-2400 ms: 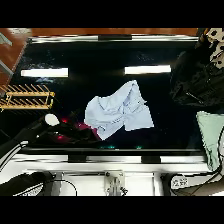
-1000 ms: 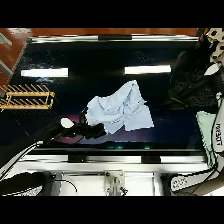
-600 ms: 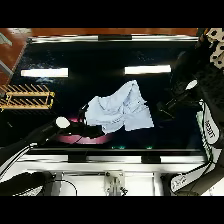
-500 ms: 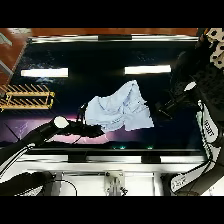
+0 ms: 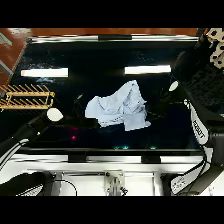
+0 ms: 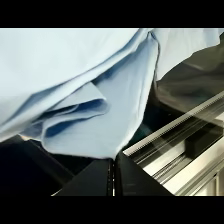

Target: Fold the shirts.

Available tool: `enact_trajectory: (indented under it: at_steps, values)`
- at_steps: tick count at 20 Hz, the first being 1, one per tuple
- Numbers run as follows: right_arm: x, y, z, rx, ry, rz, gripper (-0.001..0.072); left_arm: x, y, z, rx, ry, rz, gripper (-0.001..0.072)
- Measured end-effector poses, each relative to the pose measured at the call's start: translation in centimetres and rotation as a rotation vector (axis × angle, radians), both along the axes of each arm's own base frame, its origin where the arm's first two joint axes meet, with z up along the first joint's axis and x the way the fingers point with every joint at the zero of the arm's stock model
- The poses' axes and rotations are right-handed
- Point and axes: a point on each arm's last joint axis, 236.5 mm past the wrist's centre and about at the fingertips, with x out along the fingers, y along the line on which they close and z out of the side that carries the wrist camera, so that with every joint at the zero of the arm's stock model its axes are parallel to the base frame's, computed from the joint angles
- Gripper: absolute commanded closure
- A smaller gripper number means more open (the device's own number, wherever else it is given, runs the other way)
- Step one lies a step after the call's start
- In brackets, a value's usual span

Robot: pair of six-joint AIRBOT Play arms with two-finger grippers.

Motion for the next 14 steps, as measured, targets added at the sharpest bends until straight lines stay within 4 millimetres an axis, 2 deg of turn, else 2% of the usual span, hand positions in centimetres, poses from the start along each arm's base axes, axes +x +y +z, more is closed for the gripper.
enact_trajectory:
  at_steps: [2, 3, 4, 6, 8, 10, 12, 14]
  values:
    - [2.2, 0.9, 4.1, 0.039, -0.142, 0.026, 0.0645, 1.6, 1.1, 2.9, 0.048, -0.081, -0.043, 0.0677]
    - [3.6, 1.5, 7.1, 0.064, -0.244, 0.044, 0.0645, 2.6, 1.7, 4.9, 0.071, -0.134, -0.062, 0.0677]
    - [4.9, 2.1, 10.7, 0.088, -0.356, 0.059, 0.0645, 3.7, 2.4, 7.8, 0.092, -0.205, -0.078, 0.0677]
    - [7.4, 2.7, 19.5, 0.109, -0.624, 0.075, 0.0645, 6.1, 3.9, 15.5, 0.114, -0.385, -0.068, 0.0677]
    - [8.5, 2.9, 30.6, 0.111, -0.945, 0.059, 0.0645, 7.4, 5.7, 25.2, 0.102, -0.599, -0.018, 0.0677]
    - [7.3, 2.6, 41.2, 0.104, -1.248, 0.021, 0.0645, 6.6, 7.8, 35.4, 0.073, -0.82, 0.048, 0.0677]
    - [4.0, 2.1, 50.9, 0.106, -1.531, -0.035, 0.0645, 3.8, 10.0, 44.3, 0.038, -1.023, 0.113, 0.0677]
    - [-0.1, 1.2, 57.5, 0.09, -1.734, -0.078, 0.0645, 0.0, 11.9, 50.5, 0.002, -1.185, 0.167, 0.0677]
